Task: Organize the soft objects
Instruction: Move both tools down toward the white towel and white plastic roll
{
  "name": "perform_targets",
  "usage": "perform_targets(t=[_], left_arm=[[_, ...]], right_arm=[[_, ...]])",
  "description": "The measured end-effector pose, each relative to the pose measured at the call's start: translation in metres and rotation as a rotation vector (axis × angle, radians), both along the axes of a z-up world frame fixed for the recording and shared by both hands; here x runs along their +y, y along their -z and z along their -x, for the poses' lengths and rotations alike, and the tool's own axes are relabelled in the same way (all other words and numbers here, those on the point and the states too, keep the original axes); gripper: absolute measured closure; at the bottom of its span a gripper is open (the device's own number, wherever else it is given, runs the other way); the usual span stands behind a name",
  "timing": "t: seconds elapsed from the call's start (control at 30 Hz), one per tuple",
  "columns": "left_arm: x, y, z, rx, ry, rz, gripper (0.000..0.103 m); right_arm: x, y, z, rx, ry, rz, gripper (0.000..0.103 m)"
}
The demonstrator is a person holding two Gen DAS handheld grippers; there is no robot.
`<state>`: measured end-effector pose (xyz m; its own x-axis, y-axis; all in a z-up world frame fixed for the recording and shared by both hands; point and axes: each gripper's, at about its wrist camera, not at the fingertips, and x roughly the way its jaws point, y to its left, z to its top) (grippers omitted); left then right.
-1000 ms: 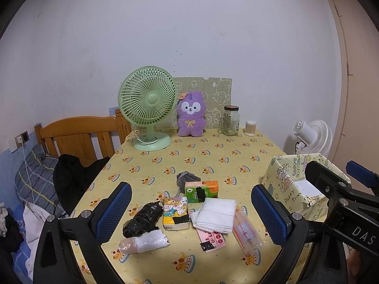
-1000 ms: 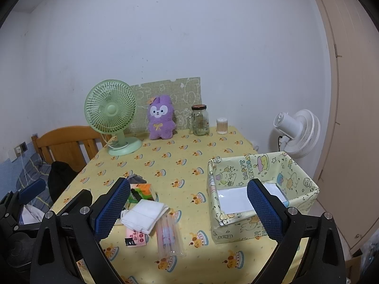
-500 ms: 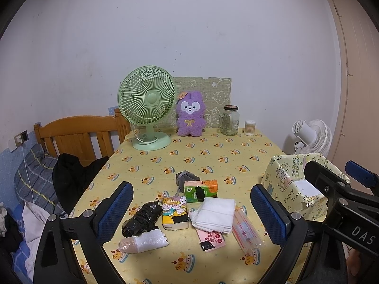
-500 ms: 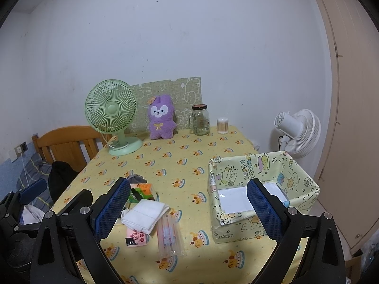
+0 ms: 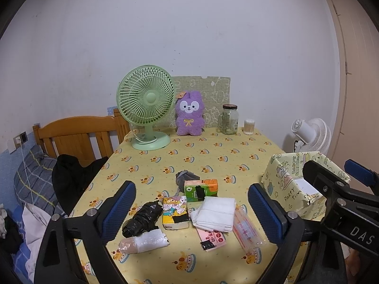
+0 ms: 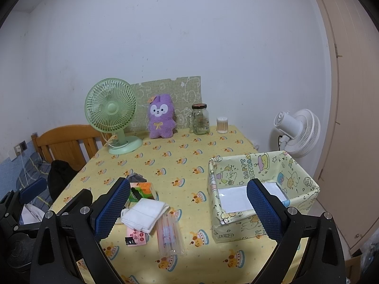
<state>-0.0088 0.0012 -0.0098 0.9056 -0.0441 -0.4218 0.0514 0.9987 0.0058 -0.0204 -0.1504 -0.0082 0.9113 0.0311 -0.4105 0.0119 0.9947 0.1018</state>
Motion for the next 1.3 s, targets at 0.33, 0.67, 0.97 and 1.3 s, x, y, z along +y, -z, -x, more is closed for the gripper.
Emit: perform_targets(t=[0.33, 0.67, 0.97, 1.3], left_arm=[[0.011, 0.019, -0.014, 0.044, -0.017, -0.006, 0.011], [0.021, 0.047, -0.025, 0.11, -0.011, -0.003, 0.014], [0.033, 0.075, -0.033, 0.184, -0.045, -0.017, 0.014], [0.052, 0.1, -0.042, 0.26, -0.053, -0.02, 0.015]], right_arm=[[0.014, 0.014, -0.014, 0.043, -0.02, 0.008, 0.007], [0.029, 0.039, -0.032, 0.115, -0.063, 0.008, 0.016], [0.045, 0.069, -0.047, 0.185, -0.104, -0.004, 0.017], [0.066, 0.095, -0.061, 0.263, -0.152, -0.004, 0.017]])
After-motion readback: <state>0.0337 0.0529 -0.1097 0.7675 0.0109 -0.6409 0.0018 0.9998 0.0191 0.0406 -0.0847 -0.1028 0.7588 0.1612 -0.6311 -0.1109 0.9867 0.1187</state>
